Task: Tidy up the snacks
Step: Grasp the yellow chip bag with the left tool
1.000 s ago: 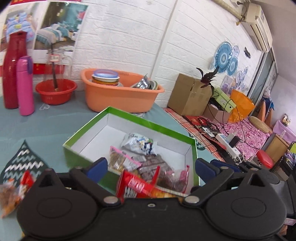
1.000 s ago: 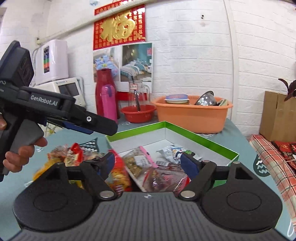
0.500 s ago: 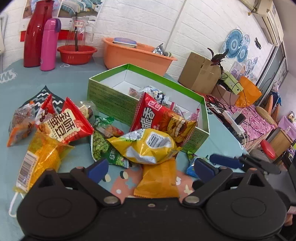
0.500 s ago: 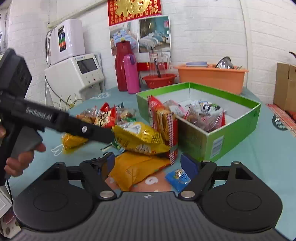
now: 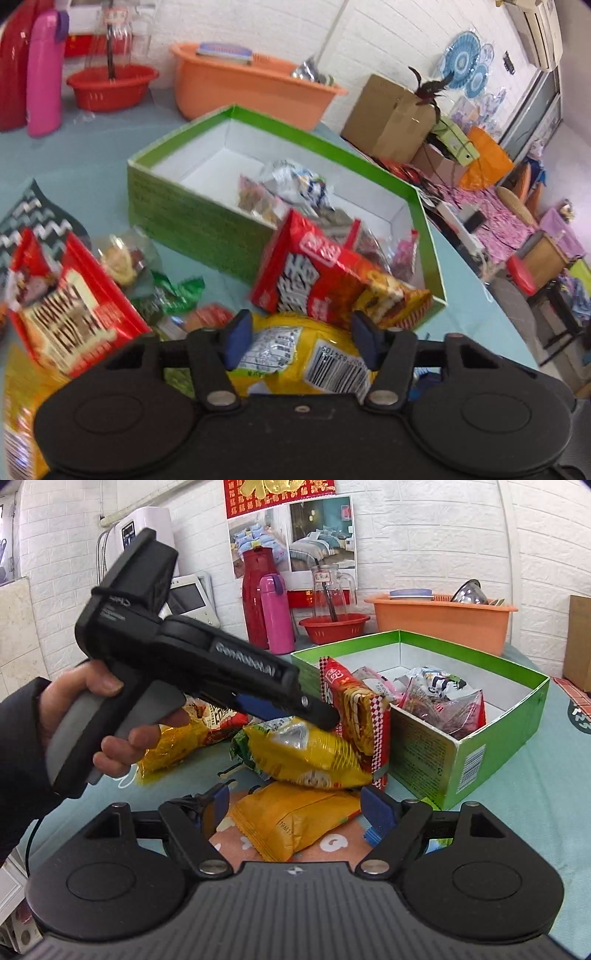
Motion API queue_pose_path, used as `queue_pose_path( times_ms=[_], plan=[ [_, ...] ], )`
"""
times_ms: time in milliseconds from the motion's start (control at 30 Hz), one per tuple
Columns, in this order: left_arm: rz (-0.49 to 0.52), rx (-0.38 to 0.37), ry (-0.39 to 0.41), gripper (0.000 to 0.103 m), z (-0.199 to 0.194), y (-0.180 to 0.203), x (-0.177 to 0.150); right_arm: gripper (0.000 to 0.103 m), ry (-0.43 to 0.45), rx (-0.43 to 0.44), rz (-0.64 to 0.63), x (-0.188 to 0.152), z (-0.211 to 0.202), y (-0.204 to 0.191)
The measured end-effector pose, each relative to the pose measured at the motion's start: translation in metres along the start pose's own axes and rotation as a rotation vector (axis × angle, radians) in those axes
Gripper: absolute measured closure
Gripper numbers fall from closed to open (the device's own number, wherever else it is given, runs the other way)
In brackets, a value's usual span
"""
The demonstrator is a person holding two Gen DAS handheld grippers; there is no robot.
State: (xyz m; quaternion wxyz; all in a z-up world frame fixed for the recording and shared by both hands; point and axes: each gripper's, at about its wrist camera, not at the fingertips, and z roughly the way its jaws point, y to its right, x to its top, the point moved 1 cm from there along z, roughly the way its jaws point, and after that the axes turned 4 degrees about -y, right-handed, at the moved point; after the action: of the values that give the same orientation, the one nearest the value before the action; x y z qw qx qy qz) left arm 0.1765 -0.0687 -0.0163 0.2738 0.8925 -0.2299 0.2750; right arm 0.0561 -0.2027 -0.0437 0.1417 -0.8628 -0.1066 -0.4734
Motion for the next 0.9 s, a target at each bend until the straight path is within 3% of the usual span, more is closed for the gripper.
queue_pose_path(
  times_ms=[100,167,400,600,900],
  plan=[
    [0.003,-0.043,-0.006,0.020,-0.010,0.005,-0.021,0.000,-0.019,0.010,-0.003,-0.004,0.000,0.000],
    [-0.002,-0.069,-0.011,0.000,-0.020,0.009,-0.038,0.000,-0.034,0.012,-0.001,-0.007,-0.001,0.000],
    [-0.106,-0.039,0.039,0.000,-0.055,-0.002,-0.074,0.000,-0.071,0.034,-0.044,-0.021,-0.003,-0.011],
    [-0.243,-0.128,0.068,0.000,-0.075,-0.018,-0.083,0.000,-0.074,0.038,-0.121,-0.015,0.002,-0.017],
    [-0.239,-0.131,0.034,0.000,-0.039,-0.008,-0.067,0.000,-0.068,0.013,-0.223,-0.005,0.014,-0.024]
  ],
)
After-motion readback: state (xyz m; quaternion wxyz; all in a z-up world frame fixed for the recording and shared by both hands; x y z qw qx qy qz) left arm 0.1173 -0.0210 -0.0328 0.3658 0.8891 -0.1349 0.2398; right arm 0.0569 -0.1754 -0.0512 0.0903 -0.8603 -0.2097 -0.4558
